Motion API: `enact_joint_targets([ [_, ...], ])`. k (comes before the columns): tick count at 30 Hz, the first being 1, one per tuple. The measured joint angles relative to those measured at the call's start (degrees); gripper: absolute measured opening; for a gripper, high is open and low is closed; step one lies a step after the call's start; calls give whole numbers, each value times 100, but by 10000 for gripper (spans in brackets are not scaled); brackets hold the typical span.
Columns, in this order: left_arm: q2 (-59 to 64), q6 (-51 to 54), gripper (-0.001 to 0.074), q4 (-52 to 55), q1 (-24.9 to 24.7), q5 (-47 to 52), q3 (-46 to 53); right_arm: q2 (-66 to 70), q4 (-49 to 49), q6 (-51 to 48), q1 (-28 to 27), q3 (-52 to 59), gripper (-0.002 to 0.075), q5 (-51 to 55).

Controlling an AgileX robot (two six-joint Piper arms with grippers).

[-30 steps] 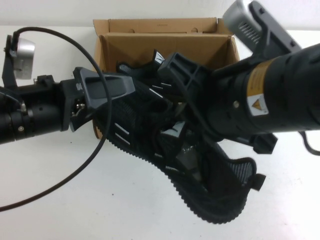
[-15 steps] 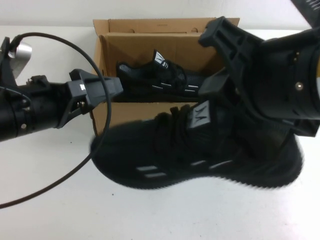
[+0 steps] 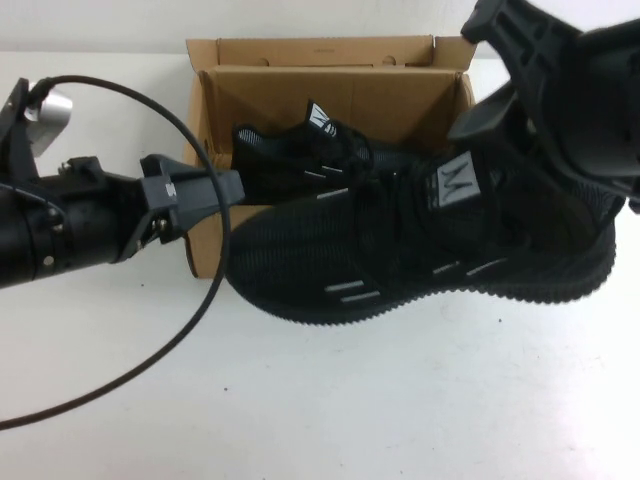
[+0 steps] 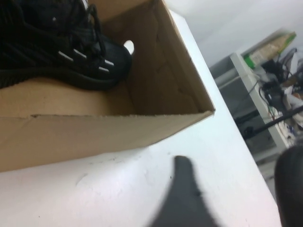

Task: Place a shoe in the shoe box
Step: Place the shoe in the shoe box

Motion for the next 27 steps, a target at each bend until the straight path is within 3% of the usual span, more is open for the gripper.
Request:
enact_joint_targets([
  [4,0,196,167,261,0,233,0,73,536,-478,-409,0,-6,-375],
  [7,0,477,48,483,0,441,0,210,720,-607,-710,0,-6,-695],
  [16,-510,379,0,1846,0,141,0,1046,1956,-1700,-1419,0,-6,-2053],
  [27,-1677,-730,-1,3425,0,-43,0,2298,4989,-4291,-1919,-199,-6,-3200],
])
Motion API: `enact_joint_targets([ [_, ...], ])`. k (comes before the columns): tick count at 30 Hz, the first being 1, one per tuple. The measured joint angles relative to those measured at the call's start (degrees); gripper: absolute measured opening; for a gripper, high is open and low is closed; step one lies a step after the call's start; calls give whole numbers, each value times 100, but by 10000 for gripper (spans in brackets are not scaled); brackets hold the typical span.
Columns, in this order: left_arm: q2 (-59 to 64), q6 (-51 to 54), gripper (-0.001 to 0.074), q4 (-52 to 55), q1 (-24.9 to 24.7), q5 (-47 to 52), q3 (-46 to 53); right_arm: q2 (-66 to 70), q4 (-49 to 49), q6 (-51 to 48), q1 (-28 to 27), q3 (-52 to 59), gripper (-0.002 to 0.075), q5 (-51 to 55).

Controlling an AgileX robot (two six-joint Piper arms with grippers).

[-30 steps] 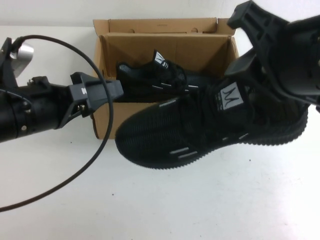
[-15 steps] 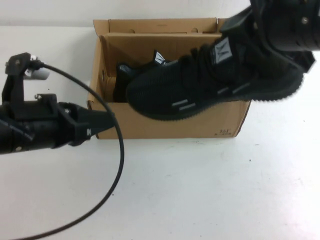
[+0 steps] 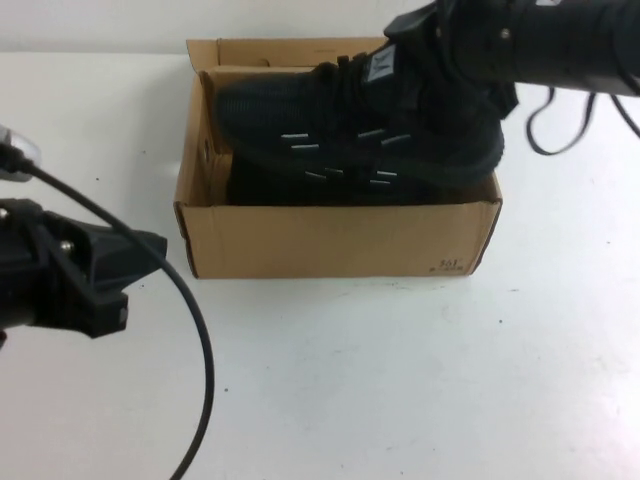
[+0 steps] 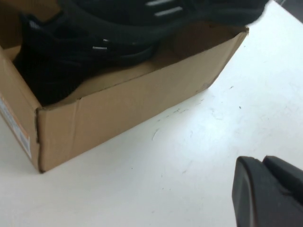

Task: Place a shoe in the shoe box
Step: Place the shoe in the shoe box

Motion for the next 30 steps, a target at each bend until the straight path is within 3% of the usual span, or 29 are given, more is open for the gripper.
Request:
enact_joint_targets([
  [5,-90,-179,-1,262,0,96,0,598,995,-993,-3,-632,-6,-70],
  [10,-90,-214,-1,399,0,119,0,1031,1325,-1225,-3,-1105,-6,53],
  [30,-90,-309,-1,449,0,119,0,1109,1055,-559,-3,-986,-6,796],
])
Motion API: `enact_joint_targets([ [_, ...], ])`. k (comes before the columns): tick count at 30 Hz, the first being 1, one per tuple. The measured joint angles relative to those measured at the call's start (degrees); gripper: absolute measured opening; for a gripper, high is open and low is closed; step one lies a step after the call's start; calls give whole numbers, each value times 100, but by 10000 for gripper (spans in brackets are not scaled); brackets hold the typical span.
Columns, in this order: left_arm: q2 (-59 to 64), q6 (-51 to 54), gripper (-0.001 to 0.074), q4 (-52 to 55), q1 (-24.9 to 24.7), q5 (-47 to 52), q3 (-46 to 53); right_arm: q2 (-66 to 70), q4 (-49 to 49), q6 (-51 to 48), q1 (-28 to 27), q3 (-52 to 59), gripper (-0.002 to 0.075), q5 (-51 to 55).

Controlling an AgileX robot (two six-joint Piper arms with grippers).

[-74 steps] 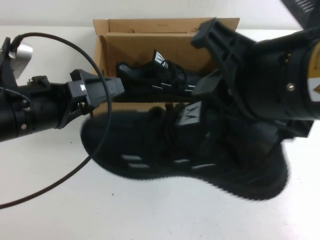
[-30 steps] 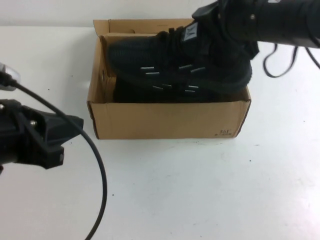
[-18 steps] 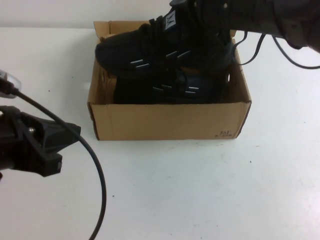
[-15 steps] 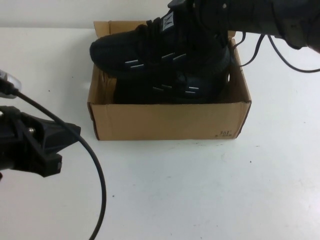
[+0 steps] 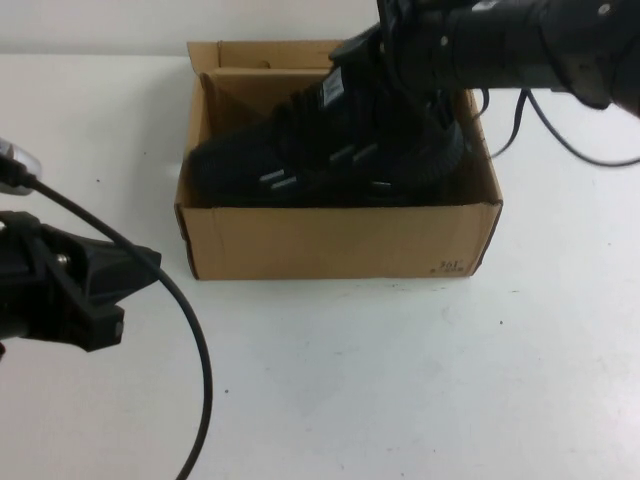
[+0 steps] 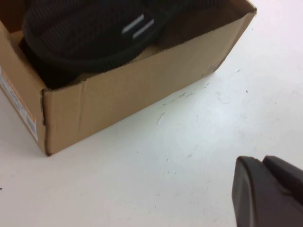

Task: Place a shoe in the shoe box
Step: Place the shoe in the shoe box

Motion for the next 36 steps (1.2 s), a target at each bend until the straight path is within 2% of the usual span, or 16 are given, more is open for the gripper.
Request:
enact_joint_targets([
  [9,0,-10,-1,0,0,0,0,14,-25,155,0,692,-6,-469],
  [23,0,-67,-1,0,0,0,0,636,-15,155,0,702,-6,-146],
  [36,0,-198,-1,0,0,0,0,718,322,112,0,676,-6,-330],
])
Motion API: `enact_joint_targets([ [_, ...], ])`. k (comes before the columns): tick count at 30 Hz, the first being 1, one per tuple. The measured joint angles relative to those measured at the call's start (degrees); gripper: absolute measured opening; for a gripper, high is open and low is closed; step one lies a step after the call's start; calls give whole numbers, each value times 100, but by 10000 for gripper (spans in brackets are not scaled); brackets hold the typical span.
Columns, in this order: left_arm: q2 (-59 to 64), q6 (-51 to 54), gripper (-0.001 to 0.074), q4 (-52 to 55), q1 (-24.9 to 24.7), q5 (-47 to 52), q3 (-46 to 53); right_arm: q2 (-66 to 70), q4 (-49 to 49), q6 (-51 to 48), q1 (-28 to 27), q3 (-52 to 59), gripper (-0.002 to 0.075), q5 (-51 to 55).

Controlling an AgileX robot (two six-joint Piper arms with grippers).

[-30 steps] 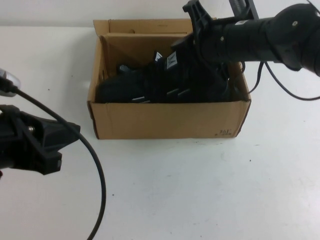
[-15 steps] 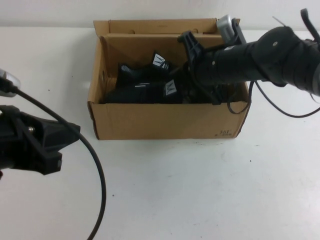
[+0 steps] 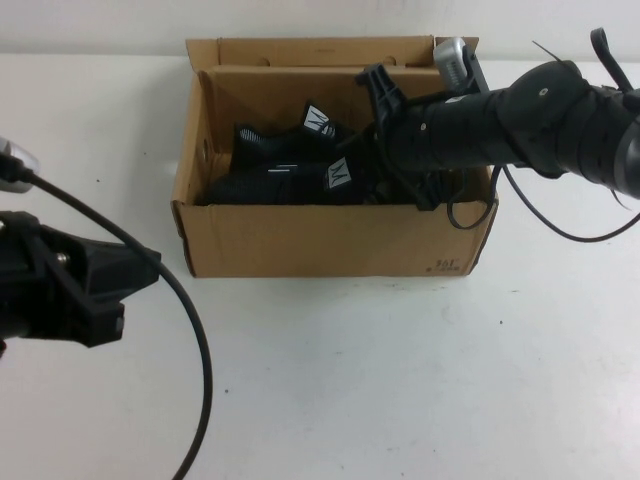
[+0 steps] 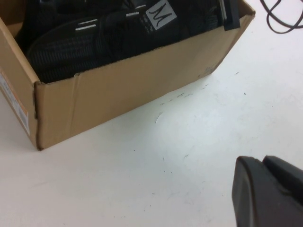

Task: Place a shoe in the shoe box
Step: Place the shoe in the shoe box

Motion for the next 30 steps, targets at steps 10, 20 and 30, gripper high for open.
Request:
enact_joint_targets([
  [10,0,-199,-1,0,0,116,0,9,129,-670,0,0,35,64],
  [20,-26,-119,-1,244,0,752,0,22,157,-2103,0,0,584,16],
  [30,-1023,-107,-1,1093,0,1084,0,-387,-953,-2613,0,0,622,41],
])
